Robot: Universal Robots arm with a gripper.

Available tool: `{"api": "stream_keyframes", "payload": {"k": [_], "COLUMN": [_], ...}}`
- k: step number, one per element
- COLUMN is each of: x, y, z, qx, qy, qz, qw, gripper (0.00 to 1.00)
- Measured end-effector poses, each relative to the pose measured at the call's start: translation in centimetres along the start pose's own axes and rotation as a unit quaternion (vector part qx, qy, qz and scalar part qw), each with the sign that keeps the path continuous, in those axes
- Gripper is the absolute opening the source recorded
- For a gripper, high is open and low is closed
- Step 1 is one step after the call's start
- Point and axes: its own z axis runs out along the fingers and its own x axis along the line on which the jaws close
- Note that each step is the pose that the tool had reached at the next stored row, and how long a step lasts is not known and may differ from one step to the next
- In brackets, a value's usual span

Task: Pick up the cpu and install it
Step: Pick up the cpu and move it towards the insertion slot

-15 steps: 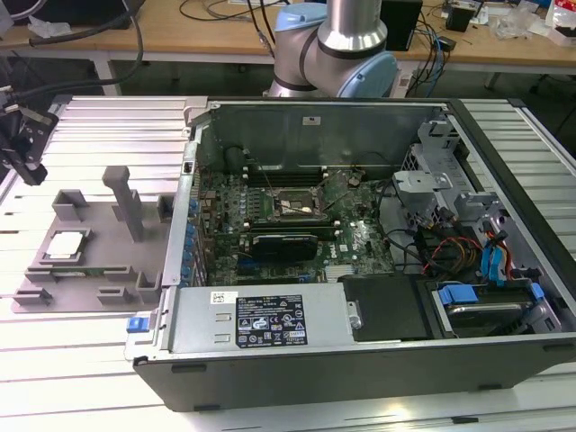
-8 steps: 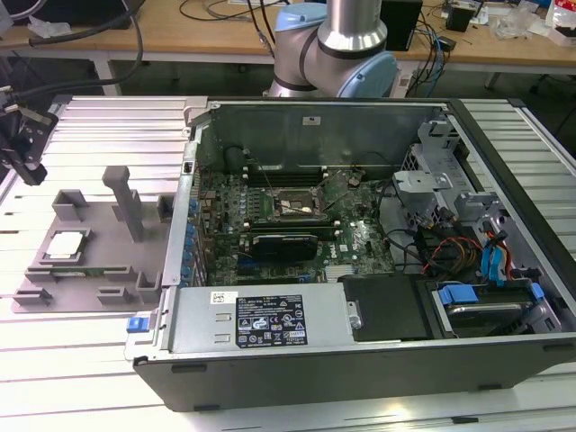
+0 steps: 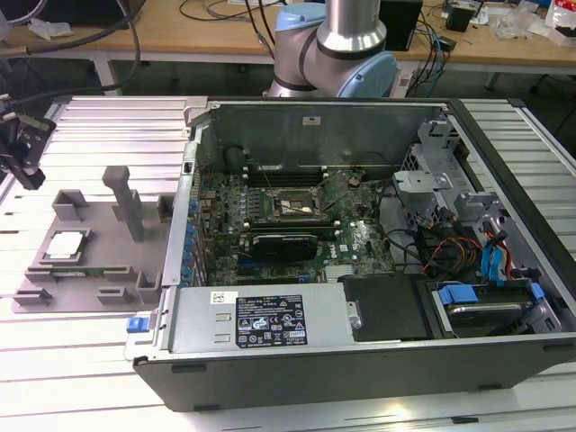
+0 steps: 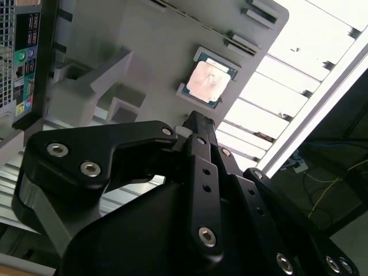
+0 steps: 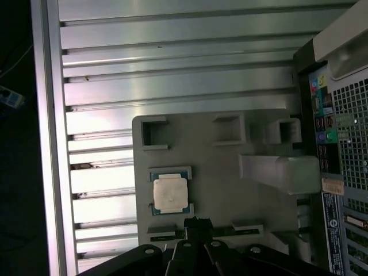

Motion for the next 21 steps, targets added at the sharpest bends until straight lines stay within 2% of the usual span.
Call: {"api": "stream_keyframes", "payload": {"k": [3,16,17,21], "x": [0.44,1.26,1.29,1.30], "y": [-0.09,-0.29,-0.30,-0.31], "z": [0.97,3.97,4.16,4.20], "qx": [0.0000,0.0001,0.0000,0.0000], "qy": [0.0000,0.0001,0.0001,0.0001], "qz": [0.000,0.000,0.000,0.000], "qw": [1.0000,1.0000,1.0000,1.0000], "gripper": [0.11,0.11,0.11,0.11]}}
